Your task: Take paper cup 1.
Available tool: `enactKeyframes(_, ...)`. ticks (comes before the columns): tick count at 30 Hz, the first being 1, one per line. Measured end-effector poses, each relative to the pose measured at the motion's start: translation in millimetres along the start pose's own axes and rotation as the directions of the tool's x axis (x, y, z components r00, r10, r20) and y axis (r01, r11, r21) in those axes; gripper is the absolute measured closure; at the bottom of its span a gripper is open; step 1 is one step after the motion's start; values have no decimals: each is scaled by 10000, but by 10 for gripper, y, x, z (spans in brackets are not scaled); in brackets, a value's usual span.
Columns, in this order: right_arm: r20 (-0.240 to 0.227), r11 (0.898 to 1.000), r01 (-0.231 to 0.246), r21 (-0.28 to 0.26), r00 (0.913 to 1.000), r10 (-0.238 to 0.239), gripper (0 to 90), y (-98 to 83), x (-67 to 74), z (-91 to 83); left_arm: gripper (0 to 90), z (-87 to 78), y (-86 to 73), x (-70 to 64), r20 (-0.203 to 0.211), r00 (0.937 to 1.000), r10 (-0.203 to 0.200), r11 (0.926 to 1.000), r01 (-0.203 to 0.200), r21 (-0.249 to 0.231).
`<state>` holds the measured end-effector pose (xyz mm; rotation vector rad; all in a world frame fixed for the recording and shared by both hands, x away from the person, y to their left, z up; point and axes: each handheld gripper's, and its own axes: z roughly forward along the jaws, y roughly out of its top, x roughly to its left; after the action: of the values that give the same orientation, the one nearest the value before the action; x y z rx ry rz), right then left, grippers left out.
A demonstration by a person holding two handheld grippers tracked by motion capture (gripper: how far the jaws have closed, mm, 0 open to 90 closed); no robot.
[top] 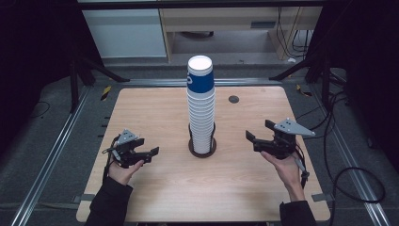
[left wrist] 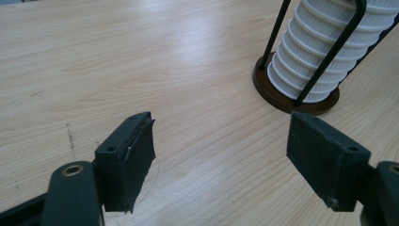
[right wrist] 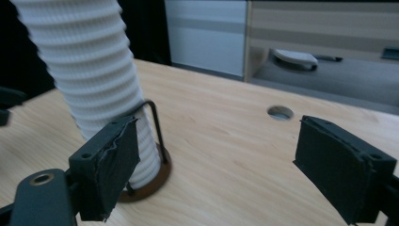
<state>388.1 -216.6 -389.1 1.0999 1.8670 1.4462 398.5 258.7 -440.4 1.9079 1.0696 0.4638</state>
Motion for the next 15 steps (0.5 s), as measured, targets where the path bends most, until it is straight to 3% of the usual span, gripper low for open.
enactKeyframes(9,-614,9945,503,-923,9965,-561,137,381,182,-16,240,13,-8,-2,-10,10000,12,10000,-12,92)
enactKeyframes(15,-1001,9912,550,-1208,9927,-673,130,581,273,17,239,34,-12,1,26,10000,41,9998,-41,192)
